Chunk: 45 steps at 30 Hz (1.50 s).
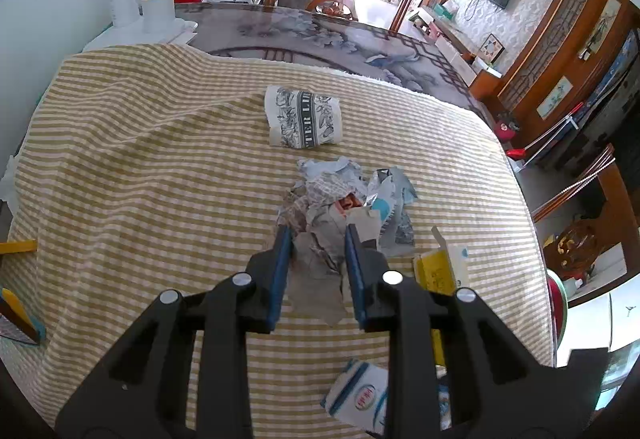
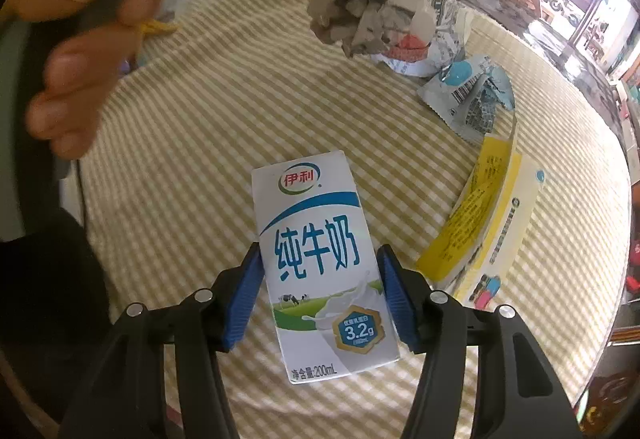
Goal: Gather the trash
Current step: 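Grasp the white milk carton with the right tool, then carry the tissue and milk carton over the red bucket and open both tools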
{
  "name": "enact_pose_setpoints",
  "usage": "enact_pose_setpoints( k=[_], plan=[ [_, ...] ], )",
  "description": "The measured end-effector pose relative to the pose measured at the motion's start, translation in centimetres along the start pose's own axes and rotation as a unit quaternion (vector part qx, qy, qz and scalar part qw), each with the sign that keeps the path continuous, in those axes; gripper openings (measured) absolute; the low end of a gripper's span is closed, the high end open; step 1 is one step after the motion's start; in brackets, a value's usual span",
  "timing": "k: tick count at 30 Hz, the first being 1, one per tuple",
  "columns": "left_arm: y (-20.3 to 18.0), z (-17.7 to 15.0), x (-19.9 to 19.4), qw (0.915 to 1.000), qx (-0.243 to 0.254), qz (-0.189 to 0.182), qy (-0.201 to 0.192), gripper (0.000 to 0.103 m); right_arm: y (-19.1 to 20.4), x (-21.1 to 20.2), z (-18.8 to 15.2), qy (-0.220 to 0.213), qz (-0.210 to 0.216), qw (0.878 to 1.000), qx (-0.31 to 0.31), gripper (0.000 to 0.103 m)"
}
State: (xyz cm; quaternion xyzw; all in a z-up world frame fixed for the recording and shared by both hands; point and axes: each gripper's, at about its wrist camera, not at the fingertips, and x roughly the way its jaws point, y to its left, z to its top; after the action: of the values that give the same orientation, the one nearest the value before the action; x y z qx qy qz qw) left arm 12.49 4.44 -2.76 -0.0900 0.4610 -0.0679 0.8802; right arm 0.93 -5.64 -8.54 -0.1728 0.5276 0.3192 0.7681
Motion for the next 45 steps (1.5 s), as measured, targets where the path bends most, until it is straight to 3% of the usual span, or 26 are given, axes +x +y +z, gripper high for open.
enact_pose_setpoints(
  k=[7,14,17,19,23,29,36,41,45],
  plan=[
    [-0.7,-0.2,0.0,0.9999,0.017,0.003,-0.003,0.026,-1.2,-5.5,-2.3,-0.083,0.010,0.996,0.044,0.055],
    [-1.7,-0.5,0.1,0.9988,0.043,0.020,-0.010,0.026,-5.5,-10.8,-5.3,-0.156,-0.027,0.982,0.104,0.055],
    [-1.9,-0.5,-0.1,0.9980,0.048,0.034,-0.021,0.026,-8.3,-12.0,-7.1,-0.180,-0.041,0.972,0.149,0.055],
    [-2.0,-0.5,0.1,0.9969,0.057,0.050,-0.022,0.026,-10.4,-12.0,-9.0,-0.199,-0.052,0.958,0.199,0.055],
    [-2.6,-0.8,0.4,0.9941,0.080,0.071,-0.021,0.026,-13.7,-11.8,-11.4,-0.191,-0.063,0.941,0.270,0.055],
    [-5.0,-1.7,-0.3,0.9866,0.126,0.096,-0.039,0.026,-16.0,-14.4,-14.1,-0.223,-0.098,0.919,0.310,0.056],
    [-9.7,-3.9,-4.0,0.9873,0.118,0.039,-0.099,0.026,-18.3,-16.3,-17.3,-0.251,-0.095,0.889,0.370,0.056],
    [-15.3,-6.1,-4.4,0.9881,0.118,-0.043,-0.088,0.026,-19.5,-17.4,-18.6,-0.267,-0.104,0.869,0.403,0.056],
    [-19.1,-6.8,-4.6,0.9842,0.132,-0.091,-0.076,0.026,-20.1,-18.4,-19.5,-0.273,-0.139,0.857,0.415,0.056]
  ],
)
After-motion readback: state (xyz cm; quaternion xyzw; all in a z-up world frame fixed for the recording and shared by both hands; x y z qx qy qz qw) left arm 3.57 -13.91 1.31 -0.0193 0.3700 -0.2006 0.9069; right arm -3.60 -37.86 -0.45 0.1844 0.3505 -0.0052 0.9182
